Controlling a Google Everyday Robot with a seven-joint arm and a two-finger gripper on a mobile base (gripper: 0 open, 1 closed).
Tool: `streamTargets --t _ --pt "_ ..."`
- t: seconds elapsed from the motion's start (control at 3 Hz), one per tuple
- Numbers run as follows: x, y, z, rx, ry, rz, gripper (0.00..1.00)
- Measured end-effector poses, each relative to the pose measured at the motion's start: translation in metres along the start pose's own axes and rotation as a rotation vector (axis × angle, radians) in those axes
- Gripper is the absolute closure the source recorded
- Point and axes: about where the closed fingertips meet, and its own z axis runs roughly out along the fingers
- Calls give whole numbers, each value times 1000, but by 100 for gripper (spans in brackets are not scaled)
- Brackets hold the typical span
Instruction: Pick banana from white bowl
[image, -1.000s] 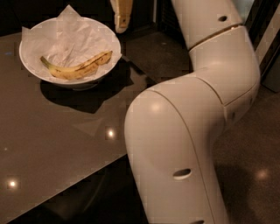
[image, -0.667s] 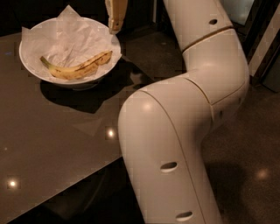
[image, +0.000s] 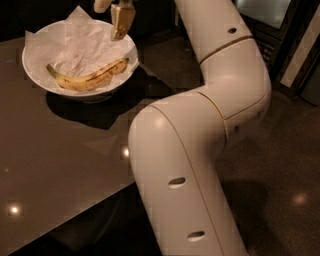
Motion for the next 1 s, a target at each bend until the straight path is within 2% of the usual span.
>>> streamTargets --t 0.67,1.0 --pt "-16 8 43 -76 -118 22 39" --pt "-24 10 62 -111 -151 39 39"
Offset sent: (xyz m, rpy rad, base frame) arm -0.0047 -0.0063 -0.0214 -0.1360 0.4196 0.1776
